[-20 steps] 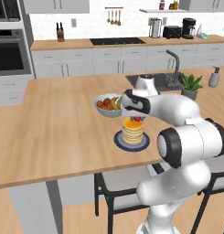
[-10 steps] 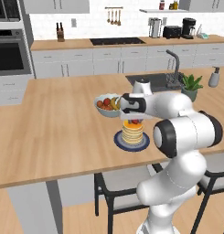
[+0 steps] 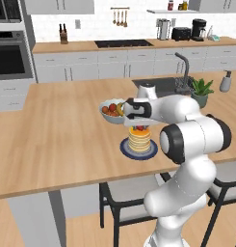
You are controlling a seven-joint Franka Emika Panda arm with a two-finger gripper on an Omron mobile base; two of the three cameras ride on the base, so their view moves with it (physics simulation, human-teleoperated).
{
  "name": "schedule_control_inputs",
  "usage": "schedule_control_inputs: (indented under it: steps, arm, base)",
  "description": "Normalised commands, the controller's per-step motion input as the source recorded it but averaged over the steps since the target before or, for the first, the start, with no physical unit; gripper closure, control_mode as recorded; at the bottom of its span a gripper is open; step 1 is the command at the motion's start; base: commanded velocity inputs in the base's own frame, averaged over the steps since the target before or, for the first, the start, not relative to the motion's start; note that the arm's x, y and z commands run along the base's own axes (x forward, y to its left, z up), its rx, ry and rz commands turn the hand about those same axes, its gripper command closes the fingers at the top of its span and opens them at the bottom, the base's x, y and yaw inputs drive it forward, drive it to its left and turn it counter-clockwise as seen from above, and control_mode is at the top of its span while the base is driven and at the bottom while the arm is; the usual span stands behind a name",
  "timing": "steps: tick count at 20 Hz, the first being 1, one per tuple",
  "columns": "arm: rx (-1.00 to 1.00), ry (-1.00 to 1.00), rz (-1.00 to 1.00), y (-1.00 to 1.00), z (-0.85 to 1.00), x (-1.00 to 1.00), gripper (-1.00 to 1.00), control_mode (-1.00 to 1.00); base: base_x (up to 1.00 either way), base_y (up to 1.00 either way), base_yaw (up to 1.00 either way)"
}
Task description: Take the strawberry from the fridge and place it on top of the pancake, located on the dining counter.
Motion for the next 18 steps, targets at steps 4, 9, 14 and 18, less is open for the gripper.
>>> schedule_control_inputs:
  steps: [4, 9, 14, 18]
  arm:
    - [0.00, 0.01, 0.00, 0.03, -0.04, 0.00, -1.00, -1.00]
    - [0.00, 0.00, 0.00, 0.00, 0.00, 0.00, -1.00, -1.00]
    - [0.00, 0.00, 0.00, 0.00, 0.00, 0.00, -1.00, -1.00]
    - [-0.04, 0.01, 0.00, 0.00, 0.05, 0.00, -1.00, -1.00]
  base:
    - [0.00, 0.00, 0.00]
    - [0.00, 0.00, 0.00]
    - [0.00, 0.00, 0.00]
    - [0.00, 0.00, 0.00]
